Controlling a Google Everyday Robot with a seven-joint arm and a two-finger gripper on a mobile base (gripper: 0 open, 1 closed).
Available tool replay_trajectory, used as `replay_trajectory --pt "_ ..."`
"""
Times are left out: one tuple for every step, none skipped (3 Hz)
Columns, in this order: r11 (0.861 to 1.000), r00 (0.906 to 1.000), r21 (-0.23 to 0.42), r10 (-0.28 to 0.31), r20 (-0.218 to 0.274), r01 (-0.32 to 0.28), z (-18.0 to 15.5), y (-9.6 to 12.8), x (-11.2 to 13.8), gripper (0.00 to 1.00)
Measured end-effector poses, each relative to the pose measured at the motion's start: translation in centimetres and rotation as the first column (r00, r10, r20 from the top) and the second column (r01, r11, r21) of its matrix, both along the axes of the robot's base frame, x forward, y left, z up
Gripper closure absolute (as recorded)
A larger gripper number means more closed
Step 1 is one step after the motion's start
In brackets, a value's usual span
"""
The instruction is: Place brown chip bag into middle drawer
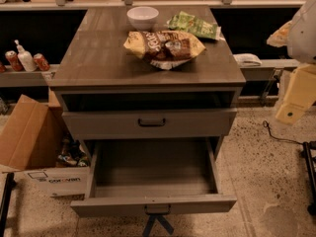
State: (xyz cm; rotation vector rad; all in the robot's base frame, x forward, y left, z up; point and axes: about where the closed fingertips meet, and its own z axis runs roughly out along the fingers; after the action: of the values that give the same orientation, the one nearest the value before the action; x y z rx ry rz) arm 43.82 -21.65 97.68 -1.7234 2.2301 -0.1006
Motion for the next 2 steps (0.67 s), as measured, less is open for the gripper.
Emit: replay_trajectory --pt "1.0 1.0 0.0 0.0 0.0 0.0 0.0 0.0 0.0 0.0" --pt "0.999 0.9983 0.037 0.022 0.055 -0.024 -1.0 1.4 3.6 0.0"
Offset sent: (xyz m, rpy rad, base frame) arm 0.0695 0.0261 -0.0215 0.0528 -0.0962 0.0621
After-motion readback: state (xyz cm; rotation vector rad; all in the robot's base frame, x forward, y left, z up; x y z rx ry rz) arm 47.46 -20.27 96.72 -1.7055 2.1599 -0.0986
